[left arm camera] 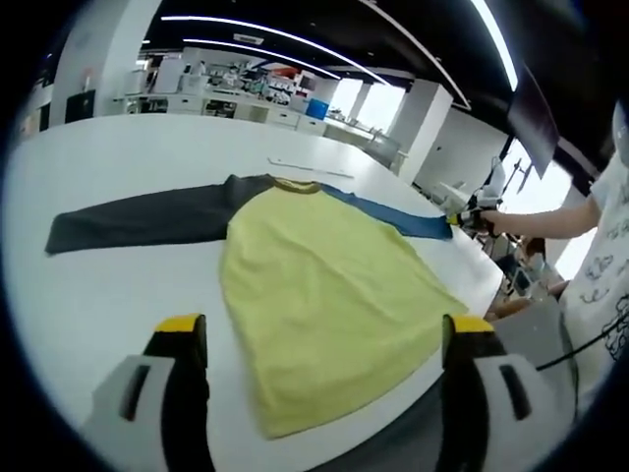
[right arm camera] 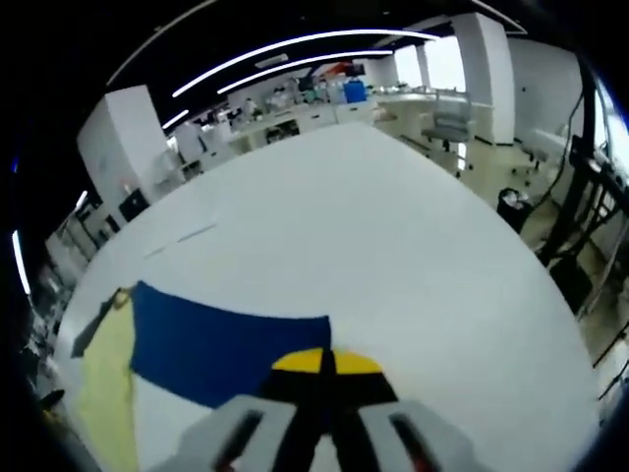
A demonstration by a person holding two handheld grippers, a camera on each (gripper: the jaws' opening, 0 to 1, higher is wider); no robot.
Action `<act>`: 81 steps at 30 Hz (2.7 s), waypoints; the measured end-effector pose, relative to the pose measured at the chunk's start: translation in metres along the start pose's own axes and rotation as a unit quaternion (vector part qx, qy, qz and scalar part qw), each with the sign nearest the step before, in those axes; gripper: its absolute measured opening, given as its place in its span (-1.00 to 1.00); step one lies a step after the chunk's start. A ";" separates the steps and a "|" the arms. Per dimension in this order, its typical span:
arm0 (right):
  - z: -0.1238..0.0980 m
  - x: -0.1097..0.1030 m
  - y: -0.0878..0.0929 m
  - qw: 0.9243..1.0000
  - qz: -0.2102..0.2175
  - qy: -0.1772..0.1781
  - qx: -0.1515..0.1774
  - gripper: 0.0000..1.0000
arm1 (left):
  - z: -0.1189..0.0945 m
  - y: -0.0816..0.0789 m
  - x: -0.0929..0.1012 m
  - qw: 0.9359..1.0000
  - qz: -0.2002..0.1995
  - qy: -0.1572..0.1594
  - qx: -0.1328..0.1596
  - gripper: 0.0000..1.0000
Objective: Fold the garment on the visible template until the final outline fits inside the template.
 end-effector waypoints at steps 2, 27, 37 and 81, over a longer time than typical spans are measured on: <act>-0.001 -0.004 0.001 1.000 0.017 -0.005 -0.010 -1.00 | 0.001 0.000 0.001 1.000 -0.002 0.002 0.002 0.94; -0.023 -0.175 -0.022 0.993 -0.012 -0.117 -0.026 -1.00 | -0.029 -0.014 -0.013 0.998 0.004 0.060 0.008 0.94; 0.000 -0.250 -0.015 0.990 -0.033 -0.135 -0.033 -1.00 | -0.041 -0.022 -0.056 0.996 0.012 0.088 0.005 0.93; 0.051 -0.535 0.050 0.952 -0.055 -0.286 -0.093 -1.00 | -0.033 0.001 -0.101 0.992 0.005 0.123 -0.015 0.90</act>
Point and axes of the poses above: the point that each gripper's makers call its tool centre point, and the gripper's own axes: z roughly forward along the fingers, x roughly to its right, y roughly out of its underside, the point moved 6 cm from there along -z, roughly backward along the fingers, and after that the axes turned 10 degrees about x, right-handed, at the moved point
